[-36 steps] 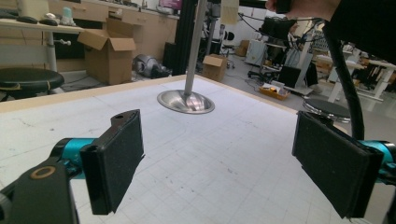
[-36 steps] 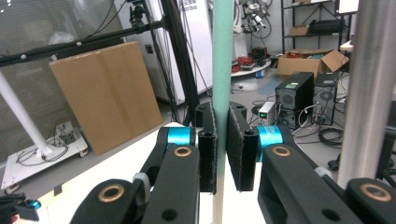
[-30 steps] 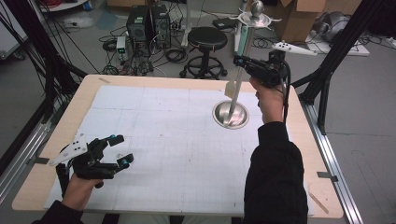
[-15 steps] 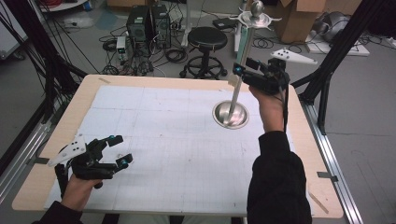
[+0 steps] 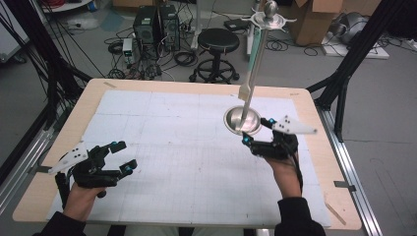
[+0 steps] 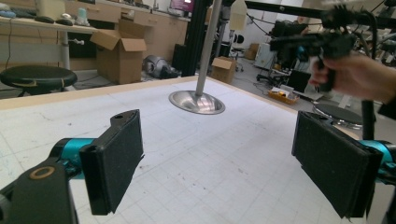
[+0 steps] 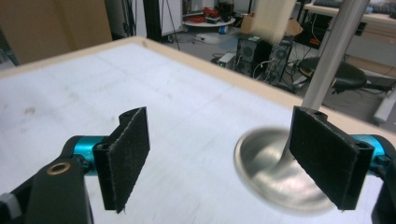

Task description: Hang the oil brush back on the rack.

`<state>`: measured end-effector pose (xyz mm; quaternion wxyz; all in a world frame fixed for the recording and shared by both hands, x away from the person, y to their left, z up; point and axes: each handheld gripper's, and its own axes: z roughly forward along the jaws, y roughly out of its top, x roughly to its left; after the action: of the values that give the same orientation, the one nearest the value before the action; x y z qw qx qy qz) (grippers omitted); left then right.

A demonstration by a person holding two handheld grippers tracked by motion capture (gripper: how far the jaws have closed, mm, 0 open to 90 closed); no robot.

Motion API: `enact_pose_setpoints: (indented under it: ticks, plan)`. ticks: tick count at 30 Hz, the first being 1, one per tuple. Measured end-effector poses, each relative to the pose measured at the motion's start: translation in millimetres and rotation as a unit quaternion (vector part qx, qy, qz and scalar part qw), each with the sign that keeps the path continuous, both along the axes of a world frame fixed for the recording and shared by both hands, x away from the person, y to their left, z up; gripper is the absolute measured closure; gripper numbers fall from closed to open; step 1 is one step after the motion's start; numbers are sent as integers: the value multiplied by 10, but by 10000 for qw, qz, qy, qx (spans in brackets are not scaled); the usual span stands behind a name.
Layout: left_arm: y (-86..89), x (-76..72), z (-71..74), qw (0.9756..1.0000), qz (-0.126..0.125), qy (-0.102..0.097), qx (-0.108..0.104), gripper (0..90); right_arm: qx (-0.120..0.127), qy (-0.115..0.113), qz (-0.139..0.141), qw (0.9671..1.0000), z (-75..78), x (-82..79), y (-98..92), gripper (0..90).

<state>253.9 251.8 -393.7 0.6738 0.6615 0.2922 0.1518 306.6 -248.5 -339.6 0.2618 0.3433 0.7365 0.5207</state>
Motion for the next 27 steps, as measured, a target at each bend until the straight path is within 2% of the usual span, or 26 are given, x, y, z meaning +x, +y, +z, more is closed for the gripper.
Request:
enact_pose_setpoints:
  ticks: [1,6,11,14,18,27]
  plan:
    - [3,2,-1,10000,5,2,12,167,-2,-3,5,10000,-94,-80,-19,191]
    - [5,19,-8,10000,79,25,-33,168,-15,41,-43,10000,-374,-329,-129,188]
    - [-4,38,-21,9999,117,24,-24,167,164,92,-142,9997,-526,-545,-256,179]
    - [-6,33,-26,9999,136,11,-23,167,254,117,-100,9996,-602,-663,-294,177]
    - [-5,21,-26,9999,138,-18,-6,167,417,46,-52,9991,-588,-739,-305,177]
    - [-29,-12,-26,9999,135,-41,0,166,374,93,8,9993,-601,-756,-292,178]
